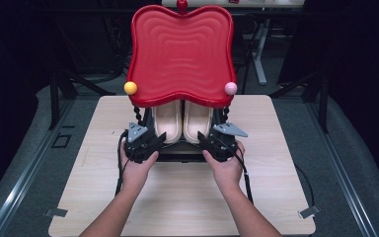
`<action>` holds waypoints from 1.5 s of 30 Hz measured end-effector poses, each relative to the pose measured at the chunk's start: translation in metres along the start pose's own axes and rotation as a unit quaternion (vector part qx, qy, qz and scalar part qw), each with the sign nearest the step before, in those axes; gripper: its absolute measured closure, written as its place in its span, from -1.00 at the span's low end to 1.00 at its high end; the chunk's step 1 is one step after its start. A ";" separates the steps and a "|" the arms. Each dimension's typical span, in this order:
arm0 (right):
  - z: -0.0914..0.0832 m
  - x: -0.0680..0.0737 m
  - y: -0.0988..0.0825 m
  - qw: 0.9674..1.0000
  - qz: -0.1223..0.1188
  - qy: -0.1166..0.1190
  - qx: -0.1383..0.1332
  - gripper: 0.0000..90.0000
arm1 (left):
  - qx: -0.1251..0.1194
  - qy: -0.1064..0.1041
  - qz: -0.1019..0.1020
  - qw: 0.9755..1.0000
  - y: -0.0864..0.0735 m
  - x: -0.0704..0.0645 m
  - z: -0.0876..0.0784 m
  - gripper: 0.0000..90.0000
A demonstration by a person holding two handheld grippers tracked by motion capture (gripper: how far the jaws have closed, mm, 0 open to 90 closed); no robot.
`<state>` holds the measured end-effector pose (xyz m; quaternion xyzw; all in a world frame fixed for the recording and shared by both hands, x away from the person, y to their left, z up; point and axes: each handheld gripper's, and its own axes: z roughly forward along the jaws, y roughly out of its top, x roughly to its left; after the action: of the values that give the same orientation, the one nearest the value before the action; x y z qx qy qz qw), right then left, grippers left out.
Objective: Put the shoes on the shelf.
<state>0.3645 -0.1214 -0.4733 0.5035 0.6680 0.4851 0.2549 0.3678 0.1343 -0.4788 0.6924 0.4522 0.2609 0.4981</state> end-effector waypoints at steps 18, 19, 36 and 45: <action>0.006 -0.005 0.004 0.999 -0.033 -0.003 0.002 0.23 | 0.013 0.024 0.022 0.999 0.008 -0.003 0.008 0.28; 0.007 -0.005 0.004 0.999 -0.033 -0.005 0.001 0.24 | 0.013 0.023 0.019 0.999 0.007 -0.003 0.008 0.28; 0.006 -0.006 0.005 0.999 -0.045 -0.002 0.006 0.24 | 0.008 0.008 0.016 1.000 0.006 0.002 0.006 0.27; 0.007 -0.005 0.004 0.999 -0.041 -0.004 0.003 0.24 | 0.007 0.000 0.011 1.000 0.006 0.003 0.007 0.24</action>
<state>0.3737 -0.1235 -0.4727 0.4787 0.6885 0.4698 0.2758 0.3767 0.1337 -0.4762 0.7006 0.4463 0.2638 0.4903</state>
